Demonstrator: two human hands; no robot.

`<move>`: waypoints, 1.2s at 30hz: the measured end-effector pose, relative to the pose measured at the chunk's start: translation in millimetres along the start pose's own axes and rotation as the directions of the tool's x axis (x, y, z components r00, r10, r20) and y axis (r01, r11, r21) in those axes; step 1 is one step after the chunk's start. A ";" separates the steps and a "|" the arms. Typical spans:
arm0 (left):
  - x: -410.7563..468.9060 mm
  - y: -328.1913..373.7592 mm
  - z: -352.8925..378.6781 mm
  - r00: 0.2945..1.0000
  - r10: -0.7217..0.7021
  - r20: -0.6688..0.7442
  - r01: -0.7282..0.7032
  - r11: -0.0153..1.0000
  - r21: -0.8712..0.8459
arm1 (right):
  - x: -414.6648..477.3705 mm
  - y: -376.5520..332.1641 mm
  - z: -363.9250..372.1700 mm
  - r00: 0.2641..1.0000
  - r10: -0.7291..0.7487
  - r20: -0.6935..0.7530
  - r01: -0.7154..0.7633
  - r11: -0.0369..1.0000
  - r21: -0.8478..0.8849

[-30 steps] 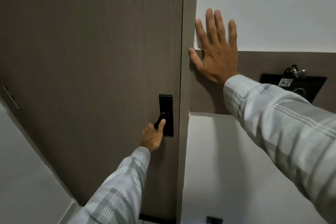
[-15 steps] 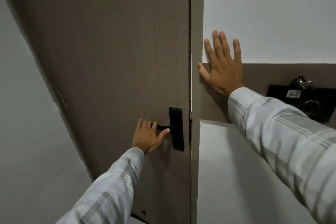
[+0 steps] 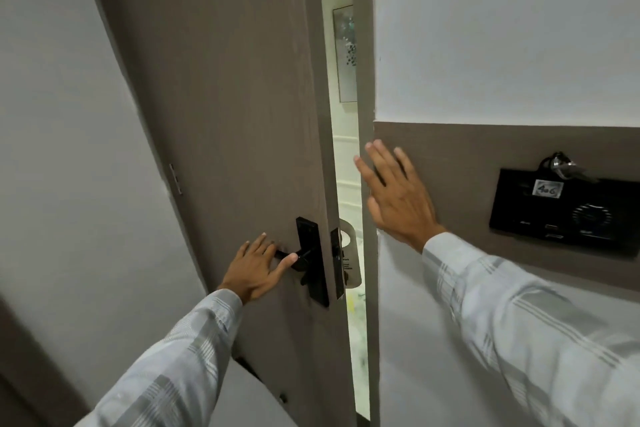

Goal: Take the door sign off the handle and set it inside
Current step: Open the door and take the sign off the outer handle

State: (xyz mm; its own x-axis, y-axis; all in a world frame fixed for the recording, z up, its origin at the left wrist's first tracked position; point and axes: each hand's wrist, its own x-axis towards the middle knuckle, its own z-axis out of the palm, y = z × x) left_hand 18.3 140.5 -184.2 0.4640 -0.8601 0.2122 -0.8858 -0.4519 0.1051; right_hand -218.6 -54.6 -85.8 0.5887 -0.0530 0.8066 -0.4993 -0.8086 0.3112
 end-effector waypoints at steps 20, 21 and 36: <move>-101.9 13.1 -54.1 0.825 0.078 -0.559 -0.034 0.995 0.089 | -79.6 -172.3 105.2 0.430 0.018 0.902 -0.882 0.220 0.416; -105.4 18.0 -54.3 0.818 0.104 -0.566 -0.048 0.992 0.113 | -77.3 -177.9 106.8 0.418 0.010 0.908 -0.883 0.240 0.404; -138.5 14.7 -41.1 0.819 0.153 -0.554 -0.091 0.986 0.137 | -52.1 -217.3 98.1 0.494 0.236 0.837 -0.863 0.251 0.438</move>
State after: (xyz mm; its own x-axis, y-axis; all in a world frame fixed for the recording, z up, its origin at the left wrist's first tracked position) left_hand -59.1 262.7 -172.2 0.2413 -0.6420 0.7277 -0.9154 -0.3995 -0.0489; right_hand -78.4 66.4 -244.8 0.7048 -0.7076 0.0514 -0.3549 -0.4144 -0.8380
